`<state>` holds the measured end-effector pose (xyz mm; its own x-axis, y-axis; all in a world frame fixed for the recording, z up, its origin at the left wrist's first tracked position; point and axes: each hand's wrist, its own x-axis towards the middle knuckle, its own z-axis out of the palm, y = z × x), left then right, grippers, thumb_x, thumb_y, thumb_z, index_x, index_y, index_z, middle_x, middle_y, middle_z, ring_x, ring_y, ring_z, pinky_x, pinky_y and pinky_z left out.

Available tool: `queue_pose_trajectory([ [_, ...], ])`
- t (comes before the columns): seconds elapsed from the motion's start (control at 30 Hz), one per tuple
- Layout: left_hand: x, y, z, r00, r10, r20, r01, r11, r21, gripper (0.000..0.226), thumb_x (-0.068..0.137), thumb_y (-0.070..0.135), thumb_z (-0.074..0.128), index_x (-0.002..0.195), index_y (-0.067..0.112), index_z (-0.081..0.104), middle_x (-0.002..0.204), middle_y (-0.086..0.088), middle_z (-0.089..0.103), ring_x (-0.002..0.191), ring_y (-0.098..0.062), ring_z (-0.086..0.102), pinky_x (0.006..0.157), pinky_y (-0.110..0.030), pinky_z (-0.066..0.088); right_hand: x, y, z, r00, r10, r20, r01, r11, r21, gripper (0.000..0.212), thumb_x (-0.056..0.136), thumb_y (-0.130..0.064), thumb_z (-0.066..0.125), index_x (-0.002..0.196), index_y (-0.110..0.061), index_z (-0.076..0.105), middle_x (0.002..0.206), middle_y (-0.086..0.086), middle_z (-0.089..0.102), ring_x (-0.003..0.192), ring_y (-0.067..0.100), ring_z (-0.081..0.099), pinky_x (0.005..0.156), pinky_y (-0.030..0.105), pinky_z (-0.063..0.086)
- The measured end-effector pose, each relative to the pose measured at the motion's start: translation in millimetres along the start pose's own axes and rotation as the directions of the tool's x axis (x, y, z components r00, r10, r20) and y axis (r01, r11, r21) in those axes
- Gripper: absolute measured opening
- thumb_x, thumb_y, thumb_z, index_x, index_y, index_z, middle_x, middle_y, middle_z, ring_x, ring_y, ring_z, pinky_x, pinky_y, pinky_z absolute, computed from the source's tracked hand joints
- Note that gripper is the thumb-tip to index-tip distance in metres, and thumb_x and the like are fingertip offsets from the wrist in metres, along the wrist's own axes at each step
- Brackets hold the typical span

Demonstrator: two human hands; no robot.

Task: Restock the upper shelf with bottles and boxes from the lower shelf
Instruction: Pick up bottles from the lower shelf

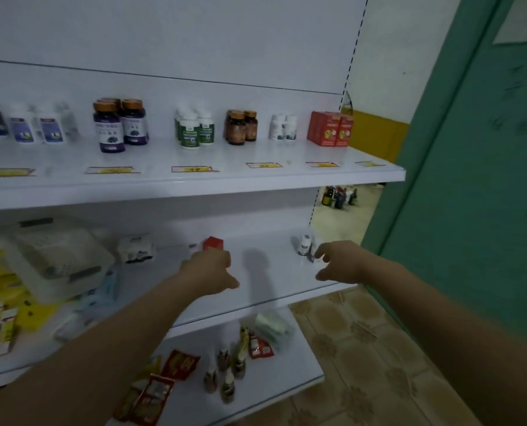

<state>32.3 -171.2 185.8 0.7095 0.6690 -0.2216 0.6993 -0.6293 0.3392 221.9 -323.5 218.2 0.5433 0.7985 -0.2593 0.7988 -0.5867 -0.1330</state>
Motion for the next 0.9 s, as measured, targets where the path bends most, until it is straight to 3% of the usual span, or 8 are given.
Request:
queue_pose_trajectory([
  [0.17, 67, 51, 27, 0.999, 0.015, 0.033, -0.015, 1.000, -0.015, 0.059, 0.084, 0.041, 0.065, 0.133, 0.014, 0.047, 0.133, -0.007, 0.051, 0.117, -0.023, 0.052, 0.095, -0.032, 0.047, 55, 74, 4, 0.999, 0.035, 0.028, -0.035, 0.999, -0.005, 0.057, 0.090, -0.031, 0.061, 0.141, -0.015, 0.041, 0.142, 0.008, 0.046, 0.128, 0.024, 0.045, 0.099, 0.028, 0.040],
  [0.37, 170, 106, 69, 0.997, -0.071, 0.041, 0.073, 0.997, -0.041, 0.061, 0.085, 0.042, 0.063, 0.138, 0.019, 0.042, 0.138, -0.006, 0.047, 0.123, -0.025, 0.047, 0.101, -0.035, 0.042, 163, 157, 5, 0.998, -0.015, 0.066, 0.014, 1.000, 0.020, 0.063, 0.090, -0.028, 0.062, 0.144, -0.015, 0.033, 0.144, 0.011, 0.041, 0.128, 0.026, 0.044, 0.096, 0.029, 0.041],
  [0.73, 328, 158, 156, 0.994, -0.104, 0.040, 0.110, 0.977, -0.183, 0.070, 0.090, 0.030, 0.058, 0.148, 0.017, 0.021, 0.144, -0.010, 0.035, 0.131, -0.027, 0.036, 0.109, -0.039, 0.034, 331, 232, 51, 0.989, -0.072, 0.126, 0.058, 0.992, 0.108, 0.085, 0.083, -0.025, 0.067, 0.151, -0.021, 0.014, 0.148, 0.014, 0.030, 0.126, 0.034, 0.045, 0.102, 0.039, 0.043],
  [0.9, 397, 163, 192, 0.993, -0.109, -0.047, 0.093, 0.961, -0.262, 0.068, 0.092, 0.020, 0.056, 0.148, 0.013, 0.018, 0.145, -0.013, 0.032, 0.132, -0.029, 0.035, 0.108, -0.037, 0.034, 382, 241, 99, 0.999, -0.020, 0.025, 0.012, 0.962, 0.274, 0.080, 0.081, -0.038, 0.070, 0.142, -0.011, 0.027, 0.135, 0.014, 0.040, 0.122, 0.029, 0.049, 0.097, 0.034, 0.045],
])
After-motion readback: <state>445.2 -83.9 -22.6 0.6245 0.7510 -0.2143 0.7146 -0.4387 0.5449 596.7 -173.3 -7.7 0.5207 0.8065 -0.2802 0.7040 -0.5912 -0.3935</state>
